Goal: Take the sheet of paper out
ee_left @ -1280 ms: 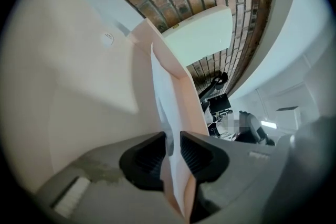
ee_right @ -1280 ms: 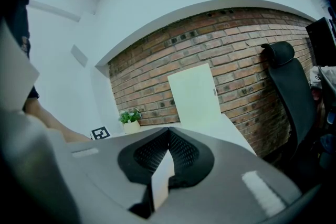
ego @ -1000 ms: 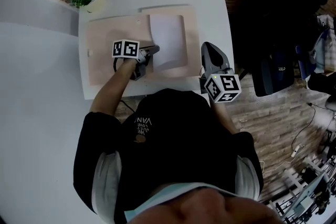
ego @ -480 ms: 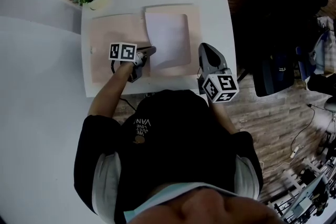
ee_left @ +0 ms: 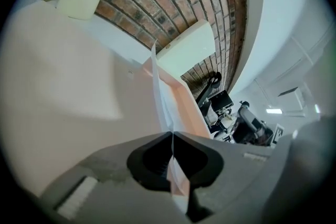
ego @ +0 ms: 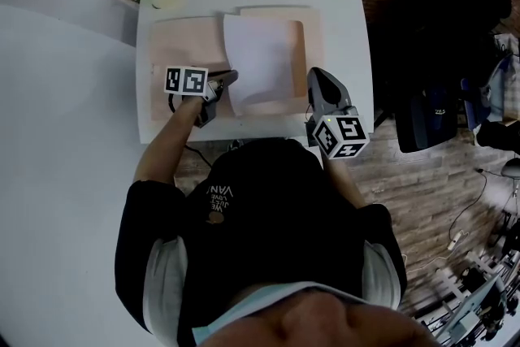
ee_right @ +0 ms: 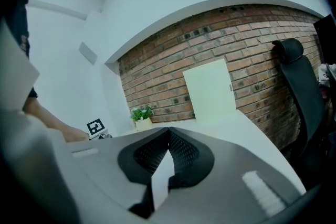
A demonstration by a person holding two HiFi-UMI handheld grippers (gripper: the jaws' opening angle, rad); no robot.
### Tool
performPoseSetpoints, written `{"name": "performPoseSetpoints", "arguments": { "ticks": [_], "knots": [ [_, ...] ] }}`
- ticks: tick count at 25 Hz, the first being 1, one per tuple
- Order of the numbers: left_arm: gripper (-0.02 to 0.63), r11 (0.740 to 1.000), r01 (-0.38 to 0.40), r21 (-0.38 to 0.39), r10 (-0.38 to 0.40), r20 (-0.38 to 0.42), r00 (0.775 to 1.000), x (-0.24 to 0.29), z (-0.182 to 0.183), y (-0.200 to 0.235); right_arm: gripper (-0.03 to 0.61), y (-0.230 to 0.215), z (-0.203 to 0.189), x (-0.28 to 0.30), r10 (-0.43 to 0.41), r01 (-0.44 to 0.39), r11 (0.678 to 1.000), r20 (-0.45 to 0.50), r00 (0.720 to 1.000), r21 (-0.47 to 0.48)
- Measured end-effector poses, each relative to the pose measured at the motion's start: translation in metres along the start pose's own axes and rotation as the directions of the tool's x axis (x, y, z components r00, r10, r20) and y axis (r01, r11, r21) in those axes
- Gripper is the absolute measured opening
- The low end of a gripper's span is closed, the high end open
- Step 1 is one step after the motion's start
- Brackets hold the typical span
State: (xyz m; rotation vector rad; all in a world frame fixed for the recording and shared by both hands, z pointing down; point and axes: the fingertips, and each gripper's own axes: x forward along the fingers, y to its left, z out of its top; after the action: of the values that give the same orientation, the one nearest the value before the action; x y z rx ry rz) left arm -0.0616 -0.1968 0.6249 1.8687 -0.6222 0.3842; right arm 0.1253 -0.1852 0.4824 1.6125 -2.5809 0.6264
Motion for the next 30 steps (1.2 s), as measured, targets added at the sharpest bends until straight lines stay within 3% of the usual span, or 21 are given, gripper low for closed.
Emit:
{"name": "performPoseSetpoints", "arguments": {
  "ticks": [15, 30],
  "knots": [
    [0.002, 0.997, -0.019, 0.079, 0.016, 0.031, 0.999, -0.057, 0.000, 0.000, 0.002, 0.041, -0.010, 0.003, 0.015, -0.015, 1.000, 0.006, 1.000, 0.002],
    [0.002, 0.989, 0.021, 0.149, -0.030, 0.061, 0.998, -0.097, 0.002, -0.009, 0.002, 0.069, -0.015, 0.006, 0.014, -0.014, 1.000, 0.017, 1.000, -0.009]
  ]
}}
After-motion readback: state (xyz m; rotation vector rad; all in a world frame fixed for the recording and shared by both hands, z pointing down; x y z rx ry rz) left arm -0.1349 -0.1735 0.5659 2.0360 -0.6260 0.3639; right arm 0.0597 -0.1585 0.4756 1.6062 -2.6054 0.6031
